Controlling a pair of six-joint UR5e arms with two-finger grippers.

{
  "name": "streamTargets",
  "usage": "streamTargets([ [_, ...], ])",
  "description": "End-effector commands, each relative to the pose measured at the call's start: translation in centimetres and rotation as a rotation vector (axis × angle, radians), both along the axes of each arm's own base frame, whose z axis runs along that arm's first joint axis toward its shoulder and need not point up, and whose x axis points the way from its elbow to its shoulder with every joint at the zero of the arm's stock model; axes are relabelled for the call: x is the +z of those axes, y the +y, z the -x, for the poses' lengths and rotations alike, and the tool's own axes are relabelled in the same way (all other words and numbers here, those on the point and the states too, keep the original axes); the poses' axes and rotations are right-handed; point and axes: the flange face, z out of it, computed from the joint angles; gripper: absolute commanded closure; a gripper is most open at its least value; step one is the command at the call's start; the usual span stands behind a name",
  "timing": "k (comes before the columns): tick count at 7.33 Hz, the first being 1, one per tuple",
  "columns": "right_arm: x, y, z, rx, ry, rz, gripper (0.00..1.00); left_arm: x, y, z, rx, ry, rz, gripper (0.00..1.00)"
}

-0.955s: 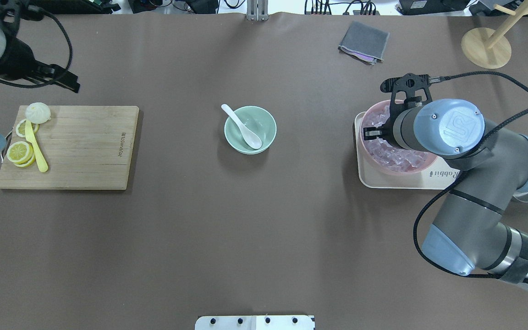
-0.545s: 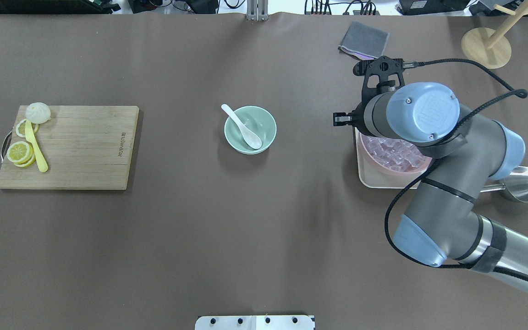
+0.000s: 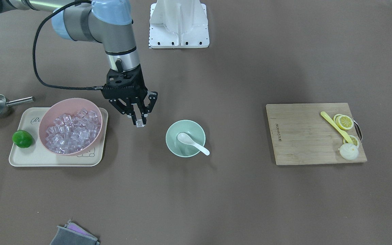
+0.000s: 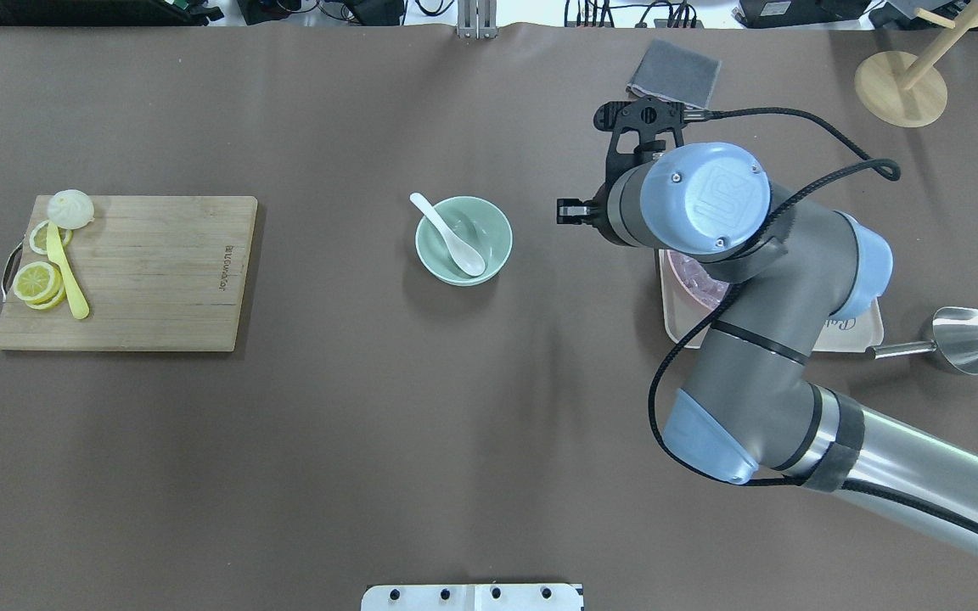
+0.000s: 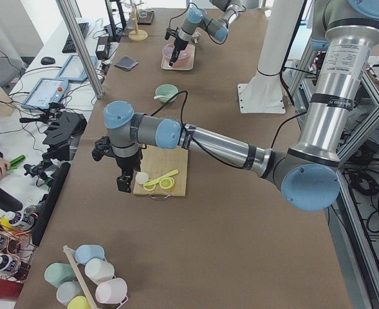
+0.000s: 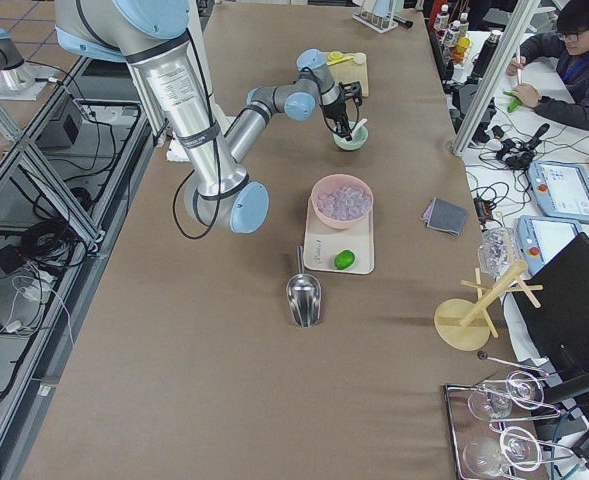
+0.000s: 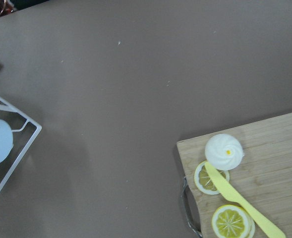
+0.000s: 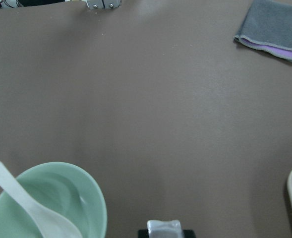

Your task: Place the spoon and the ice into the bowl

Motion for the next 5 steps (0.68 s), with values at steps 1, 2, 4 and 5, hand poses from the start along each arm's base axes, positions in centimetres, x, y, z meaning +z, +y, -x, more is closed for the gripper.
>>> streamTargets([
  [1,-2.8,0.9,5.5,0.031,-0.021,0.022,1.00,6.4,1.8,1.5,0.038,0.002,0.065,0.00],
  [2,-3.7,1.2,7.9,0.041,-0.016,0.029,1.00,6.3,2.1,1.3,0.038,0.049,0.068,0.00],
  [4,-4.2,0.9,12.4,0.063,0.018,0.061,1.00,7.5,3.3,1.6,0.034,0.052,0.087,0.01],
  [5,-3.9,1.0,14.5,0.083,0.049,0.057,1.00,7.5,3.3,1.7,0.033,0.052,0.087,0.01],
])
